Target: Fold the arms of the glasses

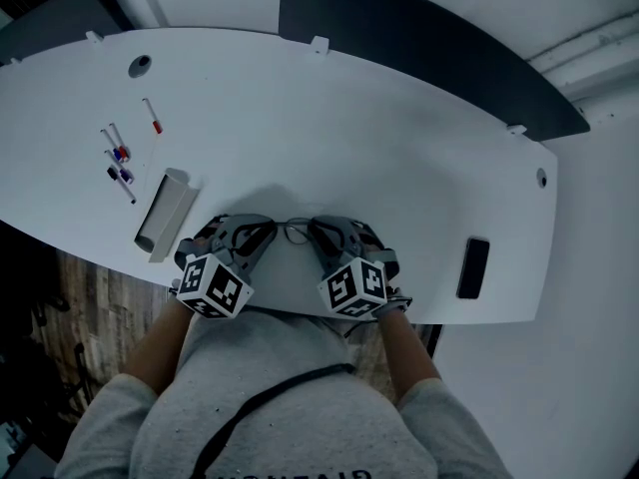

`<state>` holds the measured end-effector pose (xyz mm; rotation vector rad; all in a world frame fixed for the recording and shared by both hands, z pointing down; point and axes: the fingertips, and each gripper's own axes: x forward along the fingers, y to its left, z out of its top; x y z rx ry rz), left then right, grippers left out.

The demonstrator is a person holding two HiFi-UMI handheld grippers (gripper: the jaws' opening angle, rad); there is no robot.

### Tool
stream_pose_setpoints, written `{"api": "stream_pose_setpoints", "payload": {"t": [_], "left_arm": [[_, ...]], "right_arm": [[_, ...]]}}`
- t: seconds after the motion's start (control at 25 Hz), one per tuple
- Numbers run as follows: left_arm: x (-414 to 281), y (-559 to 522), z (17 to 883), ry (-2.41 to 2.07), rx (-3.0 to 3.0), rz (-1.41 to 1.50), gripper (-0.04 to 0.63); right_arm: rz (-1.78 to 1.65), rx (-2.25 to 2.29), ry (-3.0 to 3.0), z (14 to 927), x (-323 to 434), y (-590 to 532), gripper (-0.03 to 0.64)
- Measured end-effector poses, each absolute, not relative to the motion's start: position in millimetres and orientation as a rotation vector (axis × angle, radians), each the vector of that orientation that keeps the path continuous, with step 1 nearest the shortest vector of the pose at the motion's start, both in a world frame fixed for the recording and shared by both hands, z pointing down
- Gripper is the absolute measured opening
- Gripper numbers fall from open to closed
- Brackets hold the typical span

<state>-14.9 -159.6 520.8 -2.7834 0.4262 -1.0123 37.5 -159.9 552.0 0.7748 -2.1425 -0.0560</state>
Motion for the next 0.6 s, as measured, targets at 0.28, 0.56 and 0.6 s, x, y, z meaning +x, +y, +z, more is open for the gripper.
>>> {"api": "stream_pose_setpoints", "payload": {"t": [0.28, 0.56, 0.6], "left_arm": [[-6.4, -157.4, 527.1, 0.376, -2.767, -1.057, 0.029], [-3.9, -157.8, 531.9, 0.368, -2.790, -1.081, 0.026], [-3.5, -157.8, 532.4, 0.367, -2.789, -1.085, 0.026]], "right_arm": [[0.006, 0.816, -2.159, 550.1, 46.1, -156.4, 0.057], [0.033, 0.787, -2.187, 542.2, 58.8, -137.9, 0.083], [0.029, 0.795, -2.196, 537.5, 59.9, -137.2, 0.086]]}}
